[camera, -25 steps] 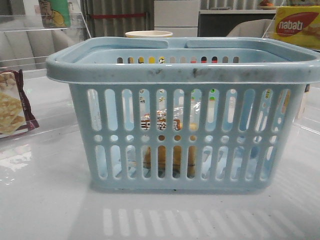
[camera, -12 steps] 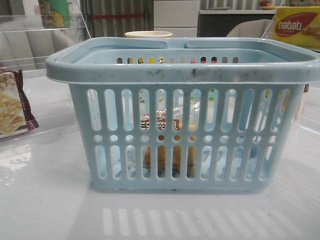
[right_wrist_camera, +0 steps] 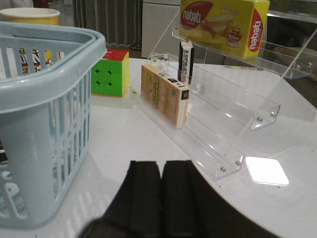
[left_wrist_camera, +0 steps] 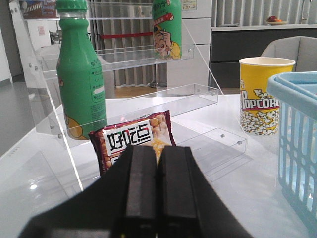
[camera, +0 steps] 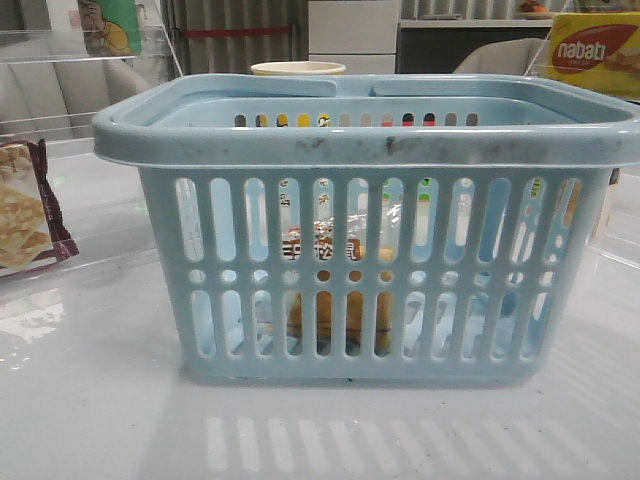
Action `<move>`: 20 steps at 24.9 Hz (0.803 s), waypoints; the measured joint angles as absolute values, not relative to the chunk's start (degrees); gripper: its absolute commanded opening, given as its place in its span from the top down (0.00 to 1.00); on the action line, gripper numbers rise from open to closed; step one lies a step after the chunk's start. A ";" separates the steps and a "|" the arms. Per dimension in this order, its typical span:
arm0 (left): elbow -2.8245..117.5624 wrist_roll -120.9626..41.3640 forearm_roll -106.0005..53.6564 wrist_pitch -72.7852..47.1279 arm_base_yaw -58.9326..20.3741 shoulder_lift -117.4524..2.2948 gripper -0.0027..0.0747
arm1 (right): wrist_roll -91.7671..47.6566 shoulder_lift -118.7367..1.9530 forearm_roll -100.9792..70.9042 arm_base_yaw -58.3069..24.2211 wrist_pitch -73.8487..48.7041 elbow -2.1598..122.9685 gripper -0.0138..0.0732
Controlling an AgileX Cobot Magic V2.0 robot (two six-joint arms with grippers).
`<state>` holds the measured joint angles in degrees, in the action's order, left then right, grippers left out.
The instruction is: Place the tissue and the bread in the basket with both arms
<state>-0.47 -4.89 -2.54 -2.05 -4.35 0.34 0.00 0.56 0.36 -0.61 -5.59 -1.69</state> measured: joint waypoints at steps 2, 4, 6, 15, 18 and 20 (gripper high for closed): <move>-0.47 -4.89 -2.54 -2.05 -4.35 0.34 0.85 | 0.00 0.59 0.00 -0.61 -4.19 -1.69 0.78; -0.47 -4.89 -2.54 -2.05 -4.35 0.34 0.85 | 0.00 0.69 0.00 -0.61 -3.86 -1.69 0.78; -0.47 -4.89 -2.54 -2.05 -4.35 0.34 0.85 | 0.00 0.69 0.00 -0.61 -3.74 -1.69 0.78; -0.47 -4.91 -2.54 -2.05 -4.35 0.34 0.85 | 0.00 0.69 0.00 -0.38 -3.65 -1.69 0.78; -0.47 -4.91 -2.54 -2.05 -4.35 0.34 0.85 | 0.00 0.69 0.00 0.38 -3.65 -1.69 0.78; -0.47 -5.01 -2.54 -2.05 -4.35 0.34 0.85 | 0.00 0.69 0.00 0.78 -3.65 -1.69 0.78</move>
<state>-0.47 -5.01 -2.54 -2.05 -4.35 0.34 0.00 0.69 0.00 0.78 -3.65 -1.69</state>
